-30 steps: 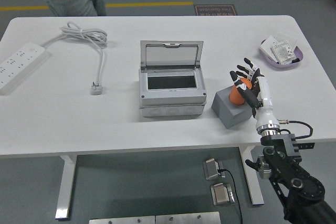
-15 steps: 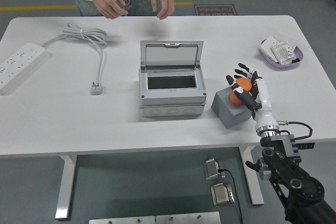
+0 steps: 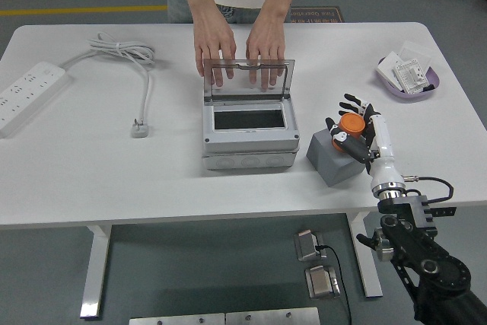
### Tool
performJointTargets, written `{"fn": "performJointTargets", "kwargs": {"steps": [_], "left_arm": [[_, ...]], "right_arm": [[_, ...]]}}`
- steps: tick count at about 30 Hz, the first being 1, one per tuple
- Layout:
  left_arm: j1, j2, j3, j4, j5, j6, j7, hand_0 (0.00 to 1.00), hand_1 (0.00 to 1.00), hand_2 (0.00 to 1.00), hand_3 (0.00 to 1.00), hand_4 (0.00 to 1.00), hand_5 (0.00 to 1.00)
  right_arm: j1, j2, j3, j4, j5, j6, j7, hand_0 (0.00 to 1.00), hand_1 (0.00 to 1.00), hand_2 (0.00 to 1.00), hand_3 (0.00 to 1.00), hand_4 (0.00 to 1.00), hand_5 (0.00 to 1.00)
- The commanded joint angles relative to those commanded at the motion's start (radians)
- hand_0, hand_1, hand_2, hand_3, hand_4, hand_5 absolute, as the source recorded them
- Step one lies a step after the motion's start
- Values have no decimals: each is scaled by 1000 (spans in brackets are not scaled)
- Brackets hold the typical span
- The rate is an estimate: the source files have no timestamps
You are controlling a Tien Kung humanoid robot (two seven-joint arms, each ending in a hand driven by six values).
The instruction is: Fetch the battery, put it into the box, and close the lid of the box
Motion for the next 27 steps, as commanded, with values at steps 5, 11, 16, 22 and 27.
{"fn": "performJointTargets", "kwargs": {"steps": [5, 11, 16, 22, 27], "left_arm": [[-2, 1, -1, 0, 3, 1, -1, 734, 739, 716, 782, 818, 516], [-3, 2, -2, 0, 4, 3, -2, 733, 739, 716, 782, 820, 512], [-3, 2, -1, 0, 3, 4, -3, 731, 738, 717, 781, 821, 508], [-4, 3, -1, 0, 4, 5, -4, 731, 738, 717, 781, 823, 507], [-4, 3, 0, 0, 4, 6, -5, 731, 739, 718, 781, 825, 505]], "right_arm": [[1, -1, -8, 0, -3, -5, -6, 596, 673, 633, 697, 740, 116], [1, -2, -17, 4, -1, -6, -11, 595, 670, 628, 680, 727, 100], [2, -3, -20, 8, 6, -3, -13, 573, 641, 580, 639, 690, 72], [2, -4, -22, 9, 21, -4, -10, 541, 596, 531, 551, 473, 72], [2, -4, -27, 8, 31, -5, -10, 541, 563, 511, 526, 401, 40]]}}
